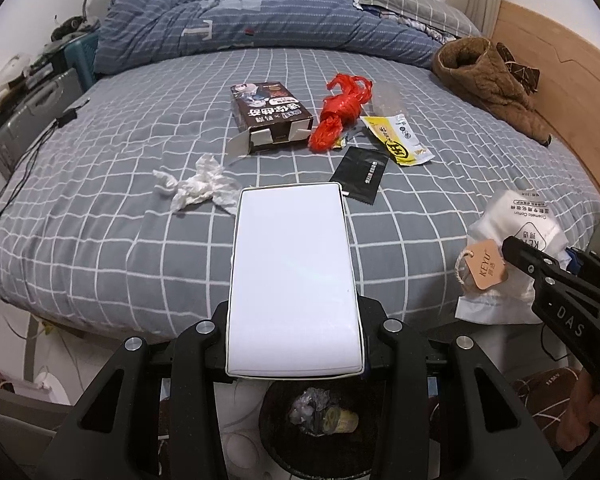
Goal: Collect trash
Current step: 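Lift the white box and mask packet toward the bin with both tools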
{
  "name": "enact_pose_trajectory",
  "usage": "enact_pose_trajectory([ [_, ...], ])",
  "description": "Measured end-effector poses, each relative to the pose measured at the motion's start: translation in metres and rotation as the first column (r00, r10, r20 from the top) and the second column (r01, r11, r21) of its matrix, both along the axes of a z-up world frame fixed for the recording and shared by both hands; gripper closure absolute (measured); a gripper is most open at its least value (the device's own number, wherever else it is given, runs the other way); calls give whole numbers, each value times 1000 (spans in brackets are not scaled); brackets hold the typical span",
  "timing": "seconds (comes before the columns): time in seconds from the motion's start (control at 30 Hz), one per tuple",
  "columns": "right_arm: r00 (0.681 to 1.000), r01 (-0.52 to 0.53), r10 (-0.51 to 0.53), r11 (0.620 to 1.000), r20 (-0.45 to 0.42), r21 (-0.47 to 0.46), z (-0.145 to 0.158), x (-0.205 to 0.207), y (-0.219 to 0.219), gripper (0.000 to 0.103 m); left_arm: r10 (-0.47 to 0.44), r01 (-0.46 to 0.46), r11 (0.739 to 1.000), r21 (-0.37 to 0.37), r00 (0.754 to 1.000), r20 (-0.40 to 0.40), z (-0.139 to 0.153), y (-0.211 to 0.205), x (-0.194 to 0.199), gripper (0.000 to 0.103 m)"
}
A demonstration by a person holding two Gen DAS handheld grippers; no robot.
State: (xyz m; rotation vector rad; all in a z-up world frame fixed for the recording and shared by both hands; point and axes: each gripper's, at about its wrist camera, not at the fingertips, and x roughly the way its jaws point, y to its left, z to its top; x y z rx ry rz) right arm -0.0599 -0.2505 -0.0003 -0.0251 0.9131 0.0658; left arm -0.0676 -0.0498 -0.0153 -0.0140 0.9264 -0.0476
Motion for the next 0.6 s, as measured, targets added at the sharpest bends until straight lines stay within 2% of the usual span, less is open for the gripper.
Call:
enact_pose_trajectory([
  [0.37,999,-33,33,999,4,9,1,-40,16,69,6,-6,1000,-14,1000,-1,-3,4,-34,64],
  [0.6,999,-50,50,999,-11,9,-11,-60,25,69,12,-12,1000,-26,1000,-24,-18,8,-53,64],
])
